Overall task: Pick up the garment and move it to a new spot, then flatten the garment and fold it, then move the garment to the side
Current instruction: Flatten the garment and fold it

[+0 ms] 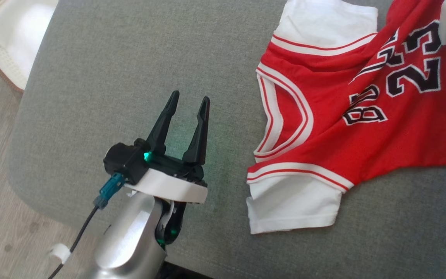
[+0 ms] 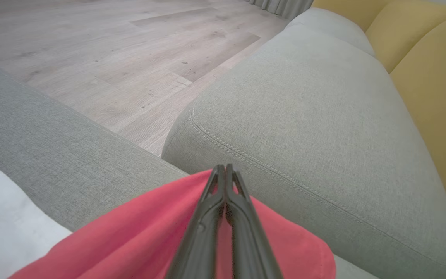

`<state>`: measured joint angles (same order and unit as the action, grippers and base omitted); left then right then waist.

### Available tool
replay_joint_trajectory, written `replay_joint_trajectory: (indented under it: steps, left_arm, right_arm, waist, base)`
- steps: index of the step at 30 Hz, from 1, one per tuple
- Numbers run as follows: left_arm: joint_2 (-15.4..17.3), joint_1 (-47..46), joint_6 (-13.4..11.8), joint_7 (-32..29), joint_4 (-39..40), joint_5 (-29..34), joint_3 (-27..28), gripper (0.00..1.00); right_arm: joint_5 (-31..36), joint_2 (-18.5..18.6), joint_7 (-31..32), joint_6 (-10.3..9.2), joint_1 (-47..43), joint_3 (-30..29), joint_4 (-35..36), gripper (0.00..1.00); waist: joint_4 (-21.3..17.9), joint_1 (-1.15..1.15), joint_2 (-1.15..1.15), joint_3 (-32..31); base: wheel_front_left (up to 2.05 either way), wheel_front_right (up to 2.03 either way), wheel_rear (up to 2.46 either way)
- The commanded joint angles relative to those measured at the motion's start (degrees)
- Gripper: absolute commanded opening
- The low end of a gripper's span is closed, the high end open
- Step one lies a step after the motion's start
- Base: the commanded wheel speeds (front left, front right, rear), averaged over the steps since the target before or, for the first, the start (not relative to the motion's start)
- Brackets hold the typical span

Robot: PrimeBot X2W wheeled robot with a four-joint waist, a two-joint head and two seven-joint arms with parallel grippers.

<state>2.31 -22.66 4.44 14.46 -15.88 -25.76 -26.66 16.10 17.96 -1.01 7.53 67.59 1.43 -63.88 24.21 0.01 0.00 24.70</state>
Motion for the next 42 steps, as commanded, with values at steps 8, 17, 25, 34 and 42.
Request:
replay_joint_trajectory:
  steps: [8, 17, 25, 34, 42]
  left_arm:
    - [0.6, -2.2, -1.1, 0.5, 1.7, 0.4, 2.1, 1.0]
    - [0.6, -0.3, -0.6, 0.5, 0.4, 3.5, 6.1, 1.0]
    - [0.9, 3.1, 0.1, 0.5, -0.4, 5.6, 9.0, 1.0]
    - [1.3, 7.0, 0.1, 0.5, -1.0, 6.2, 11.0, 1.0]
    - [1.7, 10.0, 0.1, 0.5, -0.4, 5.7, 12.8, 1.0]
  right_arm:
    - [2.8, -2.3, -4.8, -0.04, 1.4, -1.7, -1.6, 1.0]
    - [-1.5, -6.0, -12.3, -0.04, -2.9, -3.0, -4.0, 1.0]
    - [-9.3, -9.2, -13.9, -0.04, -12.2, -1.7, 2.4, 1.0]
    - [-16.5, -11.4, -14.0, -0.04, -28.3, 0.1, 16.0, 1.0]
    - [-18.3, -13.9, -13.7, -0.04, -43.3, -1.1, 31.0, 1.0]
  waist:
    - [-1.8, -0.01, 0.0, -1.2]
    - [-7.7, -0.01, 0.0, -7.4]
    - [-13.5, -0.01, 0.0, -13.9]
    - [-18.2, -0.01, 0.0, -19.7]
    - [-21.8, -0.01, 0.0, -22.5]
  base:
    - [0.0, 0.0, 0.0]
    - [0.0, 0.0, 0.0]
    - [0.0, 0.0, 0.0]
    - [0.0, 0.0, 0.0]
    - [0.0, 0.0, 0.0]
